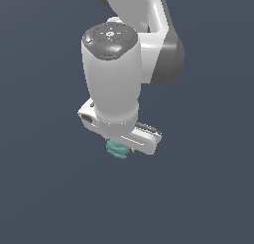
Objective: Pick up the object and move it to a goal position.
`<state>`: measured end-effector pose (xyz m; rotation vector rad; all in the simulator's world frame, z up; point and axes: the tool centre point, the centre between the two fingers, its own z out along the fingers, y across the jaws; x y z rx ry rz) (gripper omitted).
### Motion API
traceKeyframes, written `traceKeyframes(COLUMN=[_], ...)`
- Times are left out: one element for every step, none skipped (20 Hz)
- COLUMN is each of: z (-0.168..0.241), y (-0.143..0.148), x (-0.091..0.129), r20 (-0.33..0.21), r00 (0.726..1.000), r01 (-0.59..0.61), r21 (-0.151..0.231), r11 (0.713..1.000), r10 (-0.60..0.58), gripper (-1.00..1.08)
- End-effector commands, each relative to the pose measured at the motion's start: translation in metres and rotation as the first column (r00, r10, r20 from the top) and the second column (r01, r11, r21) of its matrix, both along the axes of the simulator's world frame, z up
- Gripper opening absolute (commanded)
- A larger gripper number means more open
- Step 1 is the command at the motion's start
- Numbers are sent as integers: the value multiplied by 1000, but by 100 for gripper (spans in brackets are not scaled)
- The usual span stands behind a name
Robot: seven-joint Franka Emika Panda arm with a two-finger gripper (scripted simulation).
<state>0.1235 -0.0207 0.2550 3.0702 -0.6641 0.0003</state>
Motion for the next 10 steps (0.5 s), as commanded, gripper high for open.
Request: traceKeyframes(z=[4,5,6,6,7,7,8,8,8,8], y=[0,0,0,0,0,0,0,0,0,0], x=[4,5,6,7,8,8,9,9,9,9], r20=[0,0,0,0,0,0,0,0,0,0], r00=[1000,1000,1000,1000,1000,1000,1000,1000,1000,1000], r01=[0,0,0,0,0,0,0,0,0,0], r21=[0,0,0,0,0,0,0,0,0,0], r11=[1000,1000,1000,1000,1000,1000,1000,1000,1000,1000], r10=[0,0,0,0,0,0,0,0,0,0], gripper=[-100,-100,-100,-100,-100,-100,-100,-100,-100,-100])
